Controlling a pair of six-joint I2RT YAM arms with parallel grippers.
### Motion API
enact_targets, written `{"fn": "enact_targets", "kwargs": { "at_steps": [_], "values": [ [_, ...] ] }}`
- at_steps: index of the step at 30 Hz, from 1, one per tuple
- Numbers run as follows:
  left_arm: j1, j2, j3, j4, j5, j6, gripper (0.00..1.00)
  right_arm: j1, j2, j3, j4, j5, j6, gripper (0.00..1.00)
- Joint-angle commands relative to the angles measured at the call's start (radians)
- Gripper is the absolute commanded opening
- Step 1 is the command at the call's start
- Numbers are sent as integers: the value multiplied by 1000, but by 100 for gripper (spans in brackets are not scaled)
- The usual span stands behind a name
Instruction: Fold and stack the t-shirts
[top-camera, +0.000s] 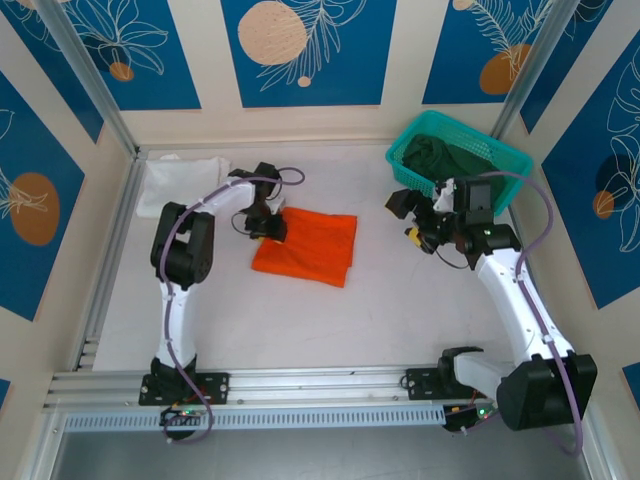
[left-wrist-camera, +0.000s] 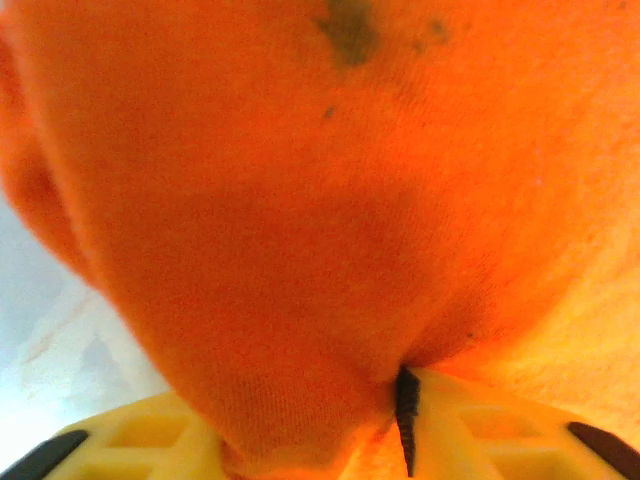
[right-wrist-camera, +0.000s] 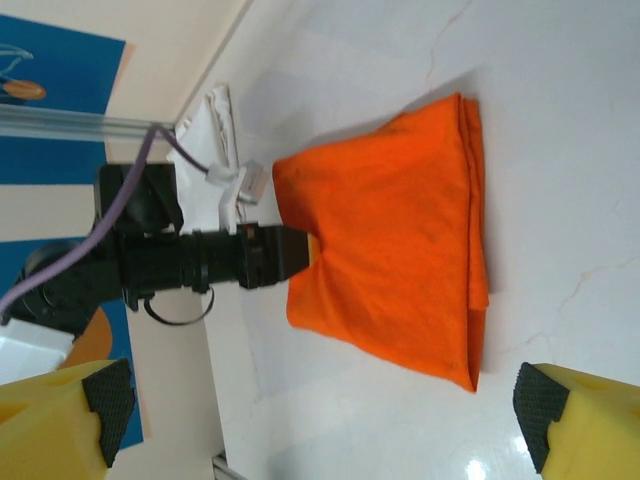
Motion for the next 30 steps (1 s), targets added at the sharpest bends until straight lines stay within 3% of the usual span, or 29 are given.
{"fn": "enact_targets", "kwargs": {
  "at_steps": [1,5,8,11,13,25,30],
  "values": [
    [-88,100,35,165,35,-16,30,13,-27,-23,-70,-27,-18,99],
    [-100,125,101,116,-145,-54,14,19,-42,-31,-98,-43,-23,99],
    [-96,163,172,49,-290,-57,14,24,-53,-29,-127,-49,-27,100],
    [-94,188,228,6,-424,-19,0,26,-65,-31,-156,-59,-31,100],
    [-85,209,287,-48,-488,7,0,27,-71,-28,-177,-67,-30,100],
    [24,223,595,-249,-630,260,0,46,-77,-11,-249,-88,-6,100],
    [73,154,620,-241,-642,318,0,63,-42,20,-261,-91,2,99]
  ]
}}
